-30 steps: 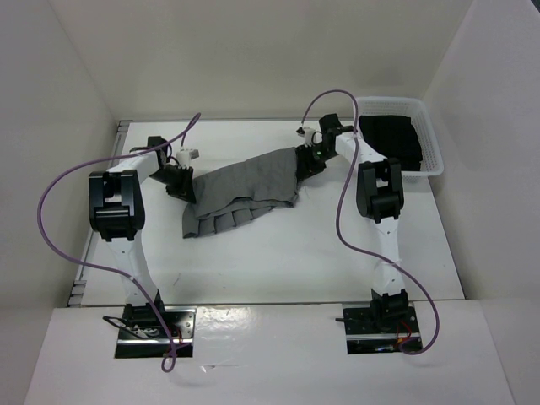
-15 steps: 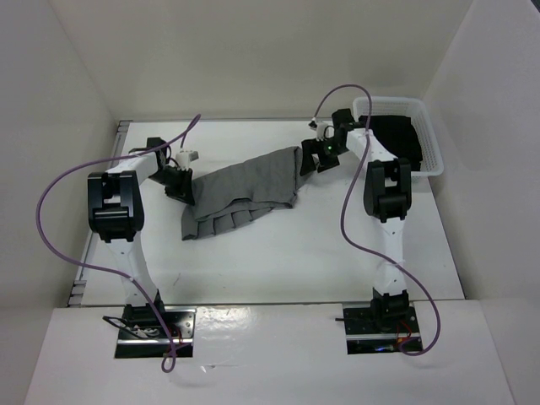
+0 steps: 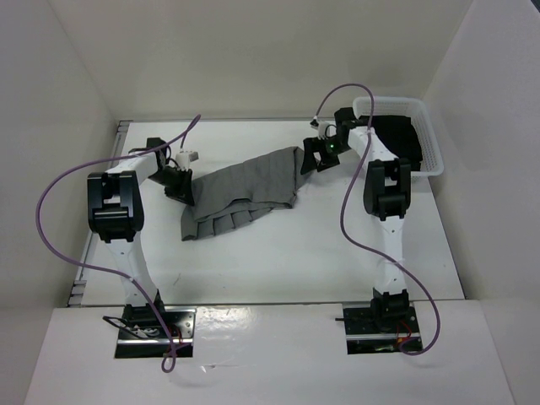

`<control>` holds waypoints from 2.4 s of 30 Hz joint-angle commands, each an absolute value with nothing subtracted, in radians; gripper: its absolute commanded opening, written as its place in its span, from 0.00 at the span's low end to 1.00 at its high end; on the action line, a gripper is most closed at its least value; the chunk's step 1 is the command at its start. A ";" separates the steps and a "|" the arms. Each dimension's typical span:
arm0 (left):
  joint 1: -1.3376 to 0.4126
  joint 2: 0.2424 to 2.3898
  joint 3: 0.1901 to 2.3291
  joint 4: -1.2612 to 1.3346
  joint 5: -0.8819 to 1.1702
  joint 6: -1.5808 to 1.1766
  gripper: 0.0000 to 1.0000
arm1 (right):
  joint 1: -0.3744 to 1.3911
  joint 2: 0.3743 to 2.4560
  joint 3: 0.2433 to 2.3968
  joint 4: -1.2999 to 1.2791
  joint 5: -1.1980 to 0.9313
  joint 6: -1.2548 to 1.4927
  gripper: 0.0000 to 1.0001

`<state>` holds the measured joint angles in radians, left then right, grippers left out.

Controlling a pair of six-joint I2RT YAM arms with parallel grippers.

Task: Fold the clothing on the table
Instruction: Fold the skirt

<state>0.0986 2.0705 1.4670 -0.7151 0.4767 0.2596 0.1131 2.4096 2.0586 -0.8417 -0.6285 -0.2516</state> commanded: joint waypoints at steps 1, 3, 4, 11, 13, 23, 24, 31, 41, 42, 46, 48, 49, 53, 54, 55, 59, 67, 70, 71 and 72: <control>0.107 2.046 1.439 -0.753 0.448 0.291 0.15 | 0.127 2.462 2.147 -0.911 -0.713 -0.282 0.96; 0.107 2.046 1.439 -0.753 0.448 0.291 0.15 | 0.136 2.476 2.184 -0.926 -0.728 -0.282 0.96; 0.107 2.046 1.439 -0.753 0.448 0.291 0.15 | 0.137 2.476 2.195 -0.927 -0.739 -0.293 0.96; 0.107 2.046 1.439 -0.762 0.448 0.291 0.15 | 0.178 2.554 2.276 -0.986 -0.782 -0.313 0.97; 0.107 2.046 1.439 -0.762 0.448 0.291 0.15 | 0.189 2.566 2.286 -0.986 -0.782 -0.313 0.97; 0.107 2.046 1.439 -0.762 0.439 0.291 0.15 | 0.258 2.628 2.355 -1.025 -0.792 -0.331 0.93; 0.107 2.046 1.439 -0.762 0.439 0.291 0.15 | 0.268 2.628 2.355 -1.025 -0.792 -0.331 0.89; 0.107 2.037 1.430 -0.762 0.439 0.301 0.15 | 0.281 2.611 2.365 -1.034 -0.671 -0.321 0.05; 0.117 2.010 1.430 -0.762 0.439 0.310 0.15 | 0.281 2.508 2.476 -1.051 -0.447 -0.258 0.00; 0.117 2.010 1.430 -0.762 0.449 0.319 0.15 | 0.281 2.508 2.549 -1.066 -0.424 -0.247 0.00; 0.117 2.010 1.430 -0.762 0.471 0.319 0.15 | 0.354 2.566 2.805 -1.187 -0.350 -0.238 0.00; 0.117 2.000 1.430 -0.762 0.471 0.319 0.15 | 0.405 2.549 2.802 -1.157 -0.339 -0.224 0.00; 0.117 2.000 1.430 -0.772 0.483 0.319 0.15 | 0.423 2.549 2.816 -1.169 -0.339 -0.224 0.00; 0.117 1.979 1.419 -0.772 0.492 0.319 0.15 | 0.538 2.540 2.826 -1.169 -0.276 -0.224 0.00; 0.117 1.970 1.419 -0.772 0.492 0.328 0.15 | 0.558 2.540 2.826 -1.160 -0.240 -0.224 0.00; 0.117 1.970 1.419 -0.772 0.492 0.328 0.15 | 0.577 2.540 2.826 -1.160 -0.223 -0.224 0.00; 0.117 1.951 1.399 -0.772 0.511 0.328 0.15 | 0.666 2.540 2.826 -1.131 -0.134 -0.224 0.00; 0.117 1.921 1.365 -0.762 0.522 0.328 0.15 | 0.793 2.540 2.826 -1.111 -0.075 -0.206 0.00; 0.117 1.910 1.355 -0.762 0.531 0.328 0.15 | 0.802 2.540 2.836 -1.111 -0.103 -0.206 0.00; 0.117 1.910 1.345 -0.762 0.531 0.328 0.15 | 0.814 2.540 2.836 -1.111 -0.116 -0.206 0.02; 0.117 1.910 1.345 -0.762 0.531 0.328 0.15 | 0.824 2.540 2.845 -1.111 -0.126 -0.206 0.02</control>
